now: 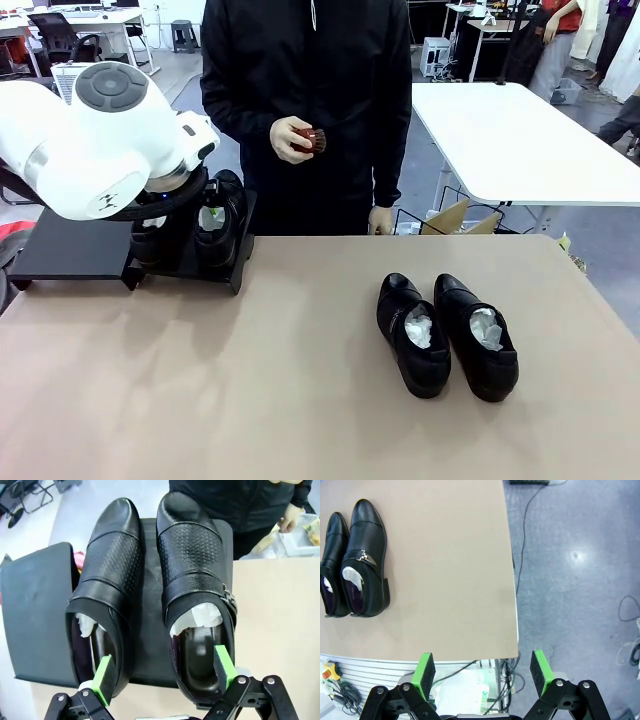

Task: Organize the shoes by placing them on the stand.
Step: Pick up one Shoe and place it in the middle of the table.

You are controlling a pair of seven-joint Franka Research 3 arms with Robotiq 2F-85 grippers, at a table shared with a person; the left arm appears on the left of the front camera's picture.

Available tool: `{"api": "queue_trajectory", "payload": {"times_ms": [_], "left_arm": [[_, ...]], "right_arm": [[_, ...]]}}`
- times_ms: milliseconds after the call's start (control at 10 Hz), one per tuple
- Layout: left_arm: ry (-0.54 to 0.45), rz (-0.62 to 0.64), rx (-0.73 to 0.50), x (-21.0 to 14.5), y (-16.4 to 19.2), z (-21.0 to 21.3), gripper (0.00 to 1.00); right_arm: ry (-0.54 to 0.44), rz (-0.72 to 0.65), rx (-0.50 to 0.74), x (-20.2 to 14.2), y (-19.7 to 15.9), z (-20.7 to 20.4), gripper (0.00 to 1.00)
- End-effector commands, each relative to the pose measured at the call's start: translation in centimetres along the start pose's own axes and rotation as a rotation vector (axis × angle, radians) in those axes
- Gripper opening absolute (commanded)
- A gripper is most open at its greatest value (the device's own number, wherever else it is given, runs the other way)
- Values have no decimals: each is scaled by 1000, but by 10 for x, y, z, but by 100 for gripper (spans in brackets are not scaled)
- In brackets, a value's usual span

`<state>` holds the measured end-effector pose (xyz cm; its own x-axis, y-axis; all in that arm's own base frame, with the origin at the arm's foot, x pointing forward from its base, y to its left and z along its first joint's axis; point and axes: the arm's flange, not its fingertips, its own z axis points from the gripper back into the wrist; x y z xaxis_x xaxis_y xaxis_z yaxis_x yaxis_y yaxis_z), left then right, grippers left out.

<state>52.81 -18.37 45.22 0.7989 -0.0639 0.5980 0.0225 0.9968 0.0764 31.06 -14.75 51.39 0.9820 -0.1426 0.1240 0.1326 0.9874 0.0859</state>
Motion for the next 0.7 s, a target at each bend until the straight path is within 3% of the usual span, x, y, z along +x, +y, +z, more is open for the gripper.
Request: {"api": "queue_trajectory", "payload": {"times_ms": [0, 100, 300, 400, 600], "left_arm": [[12, -30, -34, 2, -13, 42, 100], [14, -73, -43, -6, -23, 82, 100], [199, -112, -247, -28, -26, 125, 100], [246, -92, -281, -34, -26, 137, 100], [382, -98, -349, -48, -28, 149, 100]], "right_arm": [[-3, 4, 2, -2, 1, -1, 100], [-3, 4, 2, -2, 1, -1, 100], [-3, 4, 2, -2, 1, -1, 100], [0, 0, 0, 0, 0, 0, 100], [-70, 187, 32, -14, 39, 29, 100]]}}
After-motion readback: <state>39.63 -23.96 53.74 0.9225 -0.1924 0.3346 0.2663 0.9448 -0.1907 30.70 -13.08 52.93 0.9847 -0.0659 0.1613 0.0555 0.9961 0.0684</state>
